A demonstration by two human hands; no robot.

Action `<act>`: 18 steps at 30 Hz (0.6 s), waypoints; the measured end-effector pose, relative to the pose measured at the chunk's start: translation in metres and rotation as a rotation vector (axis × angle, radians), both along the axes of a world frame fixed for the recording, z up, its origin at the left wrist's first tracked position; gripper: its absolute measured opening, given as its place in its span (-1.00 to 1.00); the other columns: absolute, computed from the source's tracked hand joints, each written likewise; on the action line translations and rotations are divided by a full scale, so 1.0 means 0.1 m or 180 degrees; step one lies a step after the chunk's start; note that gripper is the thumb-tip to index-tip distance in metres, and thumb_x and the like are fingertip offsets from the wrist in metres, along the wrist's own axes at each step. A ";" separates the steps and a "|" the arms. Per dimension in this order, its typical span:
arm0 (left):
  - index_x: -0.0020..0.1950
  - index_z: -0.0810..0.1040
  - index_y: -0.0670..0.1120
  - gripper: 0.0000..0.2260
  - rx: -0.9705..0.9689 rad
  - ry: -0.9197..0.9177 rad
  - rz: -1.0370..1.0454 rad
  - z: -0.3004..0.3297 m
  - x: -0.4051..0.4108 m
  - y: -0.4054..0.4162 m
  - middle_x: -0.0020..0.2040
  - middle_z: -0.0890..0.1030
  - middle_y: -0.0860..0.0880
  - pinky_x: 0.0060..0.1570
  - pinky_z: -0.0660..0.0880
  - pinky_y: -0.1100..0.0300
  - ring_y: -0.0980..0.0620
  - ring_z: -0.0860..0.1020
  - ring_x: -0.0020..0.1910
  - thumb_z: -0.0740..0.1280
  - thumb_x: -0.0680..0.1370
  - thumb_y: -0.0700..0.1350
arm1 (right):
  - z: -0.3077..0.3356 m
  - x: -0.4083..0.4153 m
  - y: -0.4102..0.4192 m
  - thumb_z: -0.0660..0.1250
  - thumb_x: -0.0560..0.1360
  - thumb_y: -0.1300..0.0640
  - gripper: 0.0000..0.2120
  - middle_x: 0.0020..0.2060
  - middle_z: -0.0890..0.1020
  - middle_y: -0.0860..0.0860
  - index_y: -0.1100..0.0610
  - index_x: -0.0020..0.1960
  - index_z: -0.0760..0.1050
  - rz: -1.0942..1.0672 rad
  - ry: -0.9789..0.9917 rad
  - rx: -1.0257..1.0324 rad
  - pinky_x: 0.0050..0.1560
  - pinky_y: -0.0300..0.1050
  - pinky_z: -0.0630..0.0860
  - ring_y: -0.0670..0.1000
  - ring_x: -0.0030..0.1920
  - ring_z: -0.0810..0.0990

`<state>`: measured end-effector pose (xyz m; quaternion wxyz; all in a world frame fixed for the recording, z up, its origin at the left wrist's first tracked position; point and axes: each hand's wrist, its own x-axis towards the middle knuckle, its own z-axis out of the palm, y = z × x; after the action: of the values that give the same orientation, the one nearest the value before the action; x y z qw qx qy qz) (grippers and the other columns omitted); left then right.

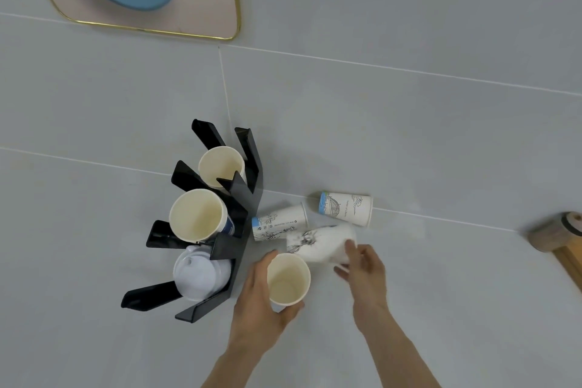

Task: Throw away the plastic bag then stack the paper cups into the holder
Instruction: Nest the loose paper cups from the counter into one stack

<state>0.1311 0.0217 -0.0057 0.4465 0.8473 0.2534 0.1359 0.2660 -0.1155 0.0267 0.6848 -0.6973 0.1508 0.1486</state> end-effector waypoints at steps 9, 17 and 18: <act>0.46 0.19 0.27 -0.09 -0.0136 0.0055 0.0016 0.05 0.11 -0.08 0.36 0.38 0.28 0.12 0.55 0.10 0.18 0.47 0.29 0.61 0.23 0.12 | 0.45 -0.26 -0.06 0.48 0.37 -0.02 -0.77 0.23 0.64 -0.08 0.03 -0.20 0.45 0.0891 -0.2313 -0.0973 0.01 -0.19 0.57 -0.07 0.13 0.66; 0.54 0.04 0.32 0.12 -0.0468 -0.0062 -0.0038 0.07 0.11 -0.08 0.40 0.41 0.25 0.17 0.57 0.05 0.18 0.48 0.31 0.65 0.15 0.06 | 0.02 -0.58 0.00 0.38 0.46 -0.29 -0.33 0.44 0.47 -0.18 -0.07 0.50 0.41 0.2130 -0.2293 -0.1590 0.36 -0.20 0.50 -0.17 0.41 0.46; 0.54 0.05 0.31 0.12 -0.0441 -0.0055 -0.0072 0.06 0.11 -0.06 0.41 0.40 0.24 0.19 0.56 0.05 0.17 0.47 0.33 0.65 0.15 0.06 | -0.02 -0.59 0.00 0.34 0.47 -0.29 -0.32 0.42 0.49 -0.15 -0.04 0.52 0.39 0.2112 -0.2251 -0.1736 0.33 -0.14 0.54 -0.13 0.37 0.51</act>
<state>0.1416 0.0159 0.0001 0.5077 0.8160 0.2487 0.1203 0.2071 -0.1152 0.0246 0.4048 -0.8668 -0.2830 0.0688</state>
